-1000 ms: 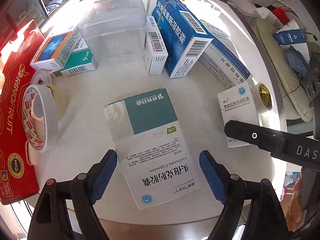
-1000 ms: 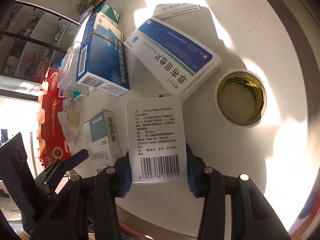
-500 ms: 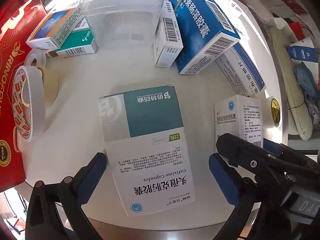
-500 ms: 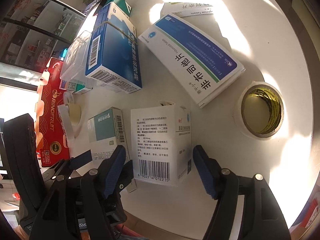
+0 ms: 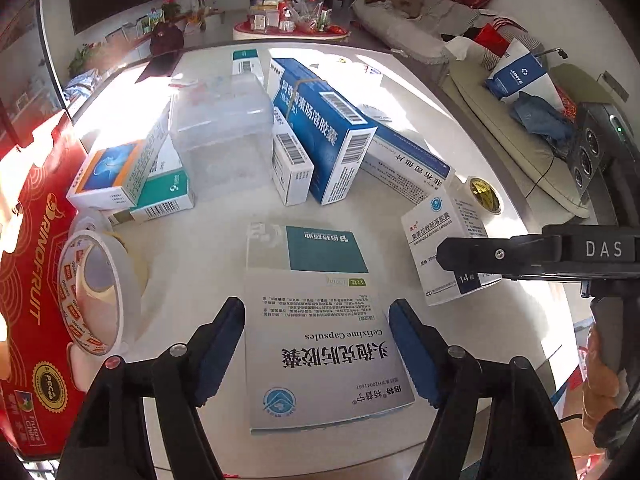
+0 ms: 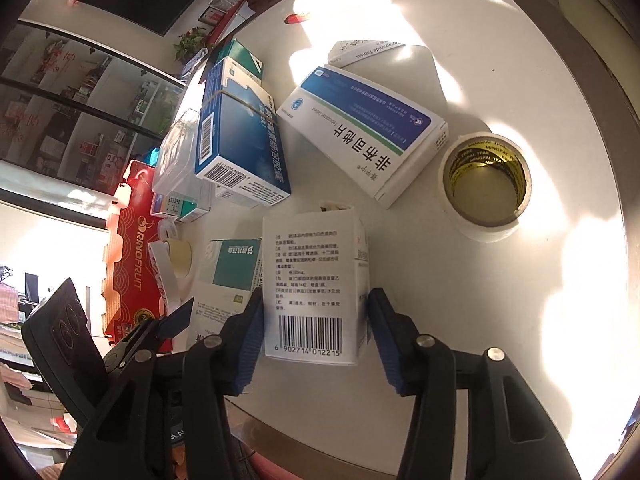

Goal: Organize objects
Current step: 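Lift the Cefixime box with the left gripper while the right lifts the barcode box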

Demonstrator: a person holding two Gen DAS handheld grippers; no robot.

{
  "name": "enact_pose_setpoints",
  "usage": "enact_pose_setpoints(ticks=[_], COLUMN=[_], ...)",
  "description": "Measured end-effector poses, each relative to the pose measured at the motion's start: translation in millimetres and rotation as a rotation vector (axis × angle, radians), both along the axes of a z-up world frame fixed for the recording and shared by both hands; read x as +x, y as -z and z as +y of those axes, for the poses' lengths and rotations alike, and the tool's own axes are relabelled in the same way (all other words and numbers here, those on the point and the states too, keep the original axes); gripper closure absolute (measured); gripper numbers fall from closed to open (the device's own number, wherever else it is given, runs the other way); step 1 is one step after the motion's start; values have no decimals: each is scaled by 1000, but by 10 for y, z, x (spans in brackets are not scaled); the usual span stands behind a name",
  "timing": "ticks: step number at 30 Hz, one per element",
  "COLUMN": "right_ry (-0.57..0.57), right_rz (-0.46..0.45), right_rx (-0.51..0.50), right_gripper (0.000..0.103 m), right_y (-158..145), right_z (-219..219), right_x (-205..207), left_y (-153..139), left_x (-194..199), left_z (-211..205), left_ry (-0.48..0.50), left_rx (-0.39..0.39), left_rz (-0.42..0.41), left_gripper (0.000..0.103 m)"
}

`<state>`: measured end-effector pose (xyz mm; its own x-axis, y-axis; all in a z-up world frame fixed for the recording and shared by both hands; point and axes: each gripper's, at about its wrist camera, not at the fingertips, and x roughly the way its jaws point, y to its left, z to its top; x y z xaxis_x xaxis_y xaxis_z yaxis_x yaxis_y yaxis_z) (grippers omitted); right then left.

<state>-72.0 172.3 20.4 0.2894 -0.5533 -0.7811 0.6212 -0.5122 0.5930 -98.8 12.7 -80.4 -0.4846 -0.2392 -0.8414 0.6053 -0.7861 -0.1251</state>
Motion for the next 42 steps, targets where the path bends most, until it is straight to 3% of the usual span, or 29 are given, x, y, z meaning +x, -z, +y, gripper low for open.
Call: enact_pose_setpoints(ticks=[1,3,6,8,11,14,16,21,22,23,26,33,36,37,38,39,40,41,42], right_ry=[14,45,91,100,71,57,59,40,33,23,-22,-118,-165,-158,-154,-144,-127,-110,-91], right_rz=[-15,-45,-102,-122,-30,3,4,44,72,99,127,147,190,197,208,235,293,322,297], right_rx=[-15,-44,-91,-93,-44,-16,15,79,98,119,164,222,253,250,247,254,282,290,274], right_gripper=[53,53,53,53,53,53,53,53,53,53,52,16,15,15,16,26,38,57,58], right_y=[12,27,47,65,-4,-41,1,40,21,6,13,117,110,107,105,97,69,54,58], right_z=[34,105,198,201,181,161,157,113,87,54,-53,-299,-348,-346,-339,-326,-305,-275,-226], right_x=[29,86,163,219,282,279,242,199,196,192,174,226,301,313,329,347,364,359,330], left_y=[-84,-225,-270,-216,-148,-82,-53,129,222,220,223,169,131,126,86,55,37,54,47], left_x=[59,135,159,104,269,234,98,-216,-266,-316,-338,-254,-249,-235,-215,-201,-176,-133,-82], left_z=[6,-50,-141,-115,-144,-94,-28,98,113,184,235,298,297,325,334,341,334,279,257], left_ry=[8,13,-3,-5,-31,-57,-41,-5,-7,7,20,1,13,18,30,49,49,49,50], left_rx=[-17,-22,-18,-20,43,121,114,102,110,37,48,18,23,-1,-18,-7,13,37,69], left_rz=[22,55,77,39,-4,-16,-52,-192,-247,-274,-245,-181,-186,-182,-155,-130,-108,-77,-35], left_gripper=[27,47,47,46,42,24,13,1,0,0,0,0,1,10,20,27,27,27,27])
